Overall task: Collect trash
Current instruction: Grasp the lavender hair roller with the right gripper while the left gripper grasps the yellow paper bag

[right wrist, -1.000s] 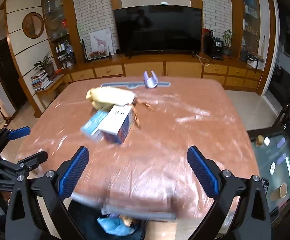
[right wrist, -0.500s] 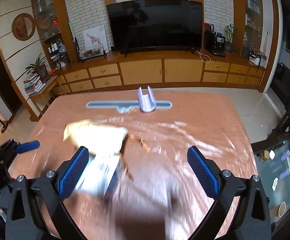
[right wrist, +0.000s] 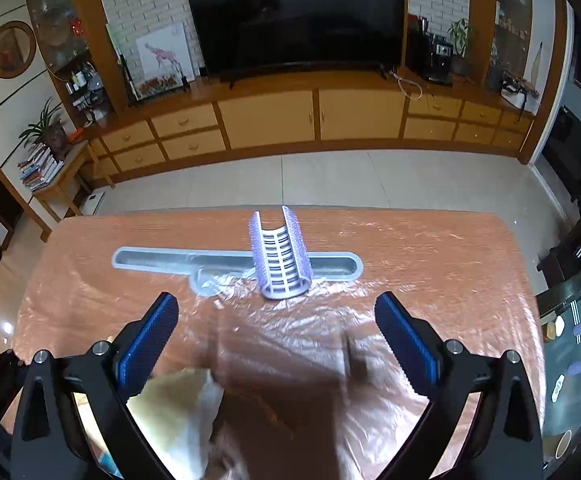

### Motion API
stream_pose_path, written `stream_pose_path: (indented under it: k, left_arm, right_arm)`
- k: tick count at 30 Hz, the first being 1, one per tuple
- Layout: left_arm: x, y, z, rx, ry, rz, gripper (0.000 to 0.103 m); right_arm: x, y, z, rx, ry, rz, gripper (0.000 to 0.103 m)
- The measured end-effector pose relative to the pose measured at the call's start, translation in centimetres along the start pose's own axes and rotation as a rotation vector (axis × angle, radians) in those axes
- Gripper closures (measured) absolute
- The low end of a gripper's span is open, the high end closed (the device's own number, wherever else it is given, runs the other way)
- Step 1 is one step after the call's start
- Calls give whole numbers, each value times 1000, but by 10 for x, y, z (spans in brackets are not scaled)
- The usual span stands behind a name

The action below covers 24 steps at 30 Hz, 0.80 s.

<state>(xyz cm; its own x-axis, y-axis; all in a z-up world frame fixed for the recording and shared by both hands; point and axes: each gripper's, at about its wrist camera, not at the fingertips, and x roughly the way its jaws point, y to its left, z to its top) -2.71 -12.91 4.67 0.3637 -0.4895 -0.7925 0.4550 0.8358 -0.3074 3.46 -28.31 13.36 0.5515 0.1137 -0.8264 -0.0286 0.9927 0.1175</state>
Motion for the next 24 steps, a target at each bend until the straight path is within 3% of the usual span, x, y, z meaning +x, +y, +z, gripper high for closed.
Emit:
stream_pose_path:
  k: [5,12,18,21,24]
  left_arm:
    - [1,13,12,-100,2,-57,2]
    - [25,21,11,-246,75,-32,2]
    - [42,29,4,-332,97,-72,2]
    - [43,25,3,-328,93,-82,8]
    - [42,26,4,-340,99,-112,21]
  right_arm:
    - [35,-3,15,-55,27,33,6]
    - [72,-6,29,-136,63,97,7]
    - [85,5,25,-269,69,82,21]
    - [86,0,23,-251,71,101,21]
    - [88,-10,20,-227,79,113,31]
